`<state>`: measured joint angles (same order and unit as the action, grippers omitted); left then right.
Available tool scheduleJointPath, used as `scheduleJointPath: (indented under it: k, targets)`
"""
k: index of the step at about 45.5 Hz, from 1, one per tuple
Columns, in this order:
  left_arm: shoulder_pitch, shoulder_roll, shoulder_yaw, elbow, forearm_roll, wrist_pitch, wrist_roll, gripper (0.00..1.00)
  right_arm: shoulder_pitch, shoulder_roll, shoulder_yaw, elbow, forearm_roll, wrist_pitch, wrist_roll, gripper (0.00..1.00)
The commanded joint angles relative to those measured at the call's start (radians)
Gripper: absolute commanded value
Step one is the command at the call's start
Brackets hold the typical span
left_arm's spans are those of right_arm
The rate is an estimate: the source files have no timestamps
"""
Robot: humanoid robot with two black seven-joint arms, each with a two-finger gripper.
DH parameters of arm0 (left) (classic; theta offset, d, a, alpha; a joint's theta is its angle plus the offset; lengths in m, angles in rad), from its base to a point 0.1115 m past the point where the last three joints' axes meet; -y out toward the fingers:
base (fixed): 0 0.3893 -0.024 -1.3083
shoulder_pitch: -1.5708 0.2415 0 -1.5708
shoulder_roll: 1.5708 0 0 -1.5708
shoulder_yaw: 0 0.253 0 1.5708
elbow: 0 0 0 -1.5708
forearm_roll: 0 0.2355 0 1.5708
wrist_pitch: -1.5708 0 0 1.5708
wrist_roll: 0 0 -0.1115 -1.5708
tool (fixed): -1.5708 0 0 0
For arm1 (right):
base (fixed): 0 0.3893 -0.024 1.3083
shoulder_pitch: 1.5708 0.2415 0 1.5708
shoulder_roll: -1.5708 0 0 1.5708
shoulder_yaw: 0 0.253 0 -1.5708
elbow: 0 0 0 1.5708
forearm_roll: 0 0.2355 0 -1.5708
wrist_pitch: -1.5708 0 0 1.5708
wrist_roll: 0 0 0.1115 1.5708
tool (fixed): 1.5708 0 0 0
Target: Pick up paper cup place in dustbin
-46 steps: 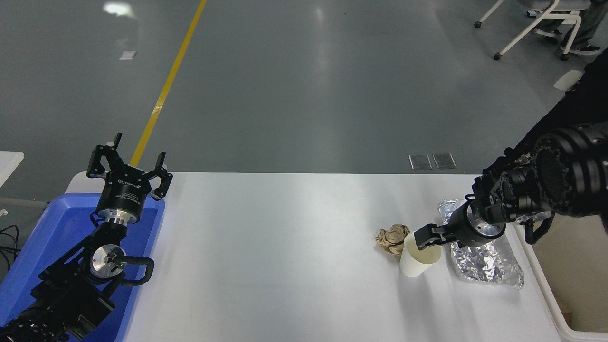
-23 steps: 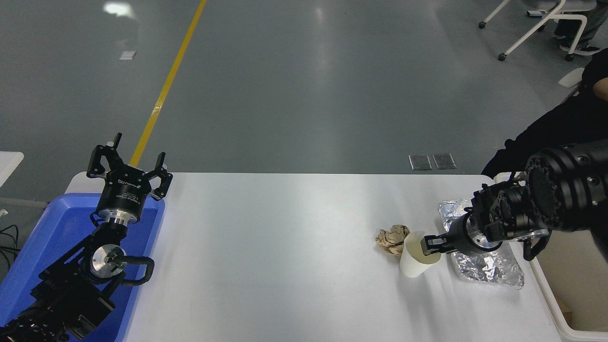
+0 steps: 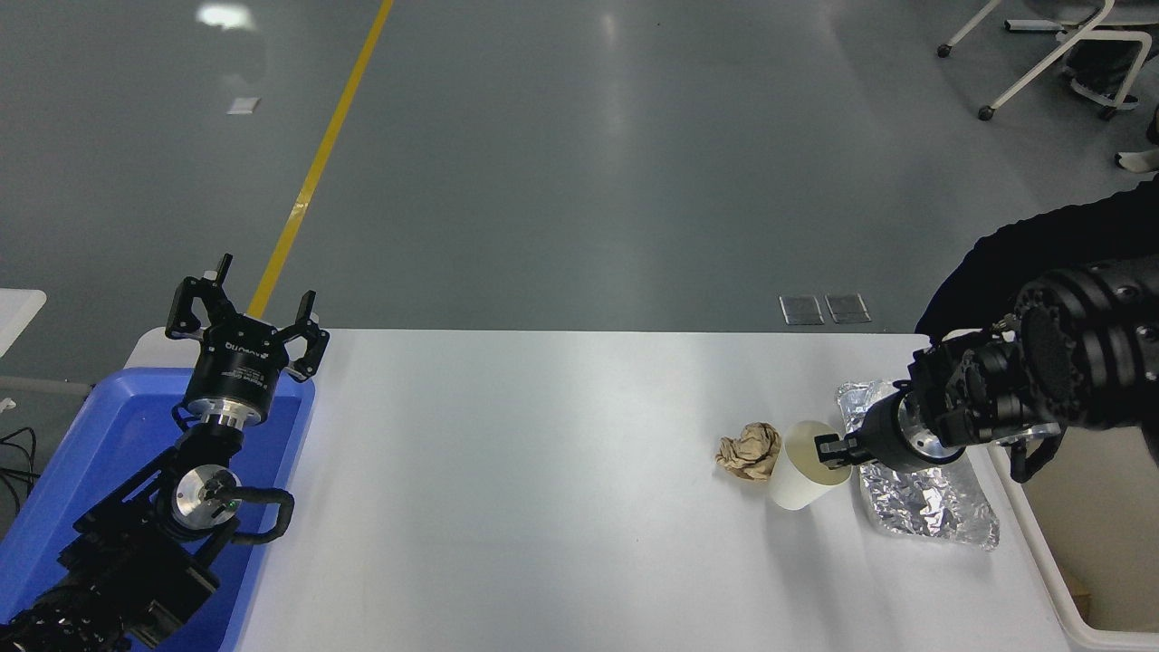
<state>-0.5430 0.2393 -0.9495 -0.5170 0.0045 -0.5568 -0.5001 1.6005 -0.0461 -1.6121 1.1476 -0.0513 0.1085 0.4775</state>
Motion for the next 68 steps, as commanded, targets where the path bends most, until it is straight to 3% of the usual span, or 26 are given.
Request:
scheduleJointPath:
  k: [1, 13, 25, 50, 56, 63, 68]
  targets:
    - [0.000, 0.000, 0.000, 0.000, 0.000, 0.000, 0.000, 0.98, 0.197, -0.080, -0.022, 0.072, -0.117, 0.057, 0.053, 0.00]
    - [0.000, 0.000, 0.000, 0.000, 0.000, 0.000, 0.000, 0.98, 0.426, -0.156, -0.017, 0.096, -0.133, 0.158, 0.085, 0.00]
    - [0.000, 0.000, 0.000, 0.000, 0.000, 0.000, -0.001, 0.98, 0.582, -0.212, -0.003, 0.104, -0.162, 0.273, 0.087, 0.00]
    - [0.000, 0.000, 0.000, 0.000, 0.000, 0.000, -0.001, 0.98, 0.674, -0.239, -0.003, 0.136, -0.205, 0.298, 0.081, 0.00]
    - [0.000, 0.000, 0.000, 0.000, 0.000, 0.000, -0.001, 0.98, 0.595, -0.264, -0.005, 0.097, -0.174, 0.244, 0.073, 0.00]
    - [0.000, 0.000, 0.000, 0.000, 0.000, 0.000, -0.001, 0.98, 0.452, -0.308, -0.031, -0.018, -0.030, 0.192, 0.067, 0.00]
    - [0.000, 0.000, 0.000, 0.000, 0.000, 0.000, -0.001, 0.98, 0.308, -0.340, -0.074, -0.175, 0.094, 0.178, 0.015, 0.00]
